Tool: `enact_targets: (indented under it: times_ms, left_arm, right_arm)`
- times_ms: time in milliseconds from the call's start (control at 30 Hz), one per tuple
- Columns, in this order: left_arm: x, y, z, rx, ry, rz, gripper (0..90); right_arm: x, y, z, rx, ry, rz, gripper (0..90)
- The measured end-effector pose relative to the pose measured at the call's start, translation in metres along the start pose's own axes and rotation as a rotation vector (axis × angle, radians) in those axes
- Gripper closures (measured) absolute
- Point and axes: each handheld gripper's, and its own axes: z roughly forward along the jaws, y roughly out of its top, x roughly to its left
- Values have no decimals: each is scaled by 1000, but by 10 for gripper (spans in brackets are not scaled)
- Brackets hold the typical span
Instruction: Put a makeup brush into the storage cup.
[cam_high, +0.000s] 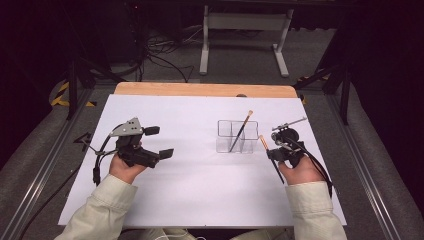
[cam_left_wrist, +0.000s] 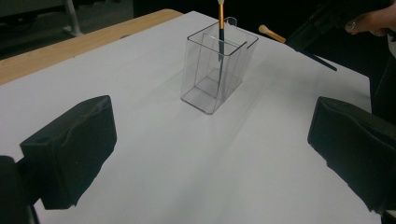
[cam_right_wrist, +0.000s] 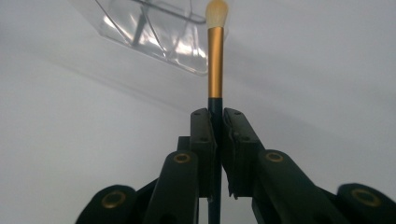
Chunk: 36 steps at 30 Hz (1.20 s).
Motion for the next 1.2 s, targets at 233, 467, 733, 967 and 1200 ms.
enact_targets:
  times_ms: [233,467,733,967,1200]
  left_arm:
    - [0,-2,-4,-7,4,-1,19]
    - [-1,-7,-11,-11,15,-9,19]
    - [-1,-13,-20,-17,31,-13,19]
    - [1,-16,-22,-22,32,-22,19]
    - [1,-16,-21,-24,26,-25,19]
  right_arm:
    - [3,0,-16,-115,29,-41,832]
    - [1,-2,-30,-254,55,-99,832]
    - [1,-2,-42,-390,90,-161,831]
    - [1,-4,-45,-513,92,-237,831]
    - [-6,-4,-42,-598,168,-240,831]
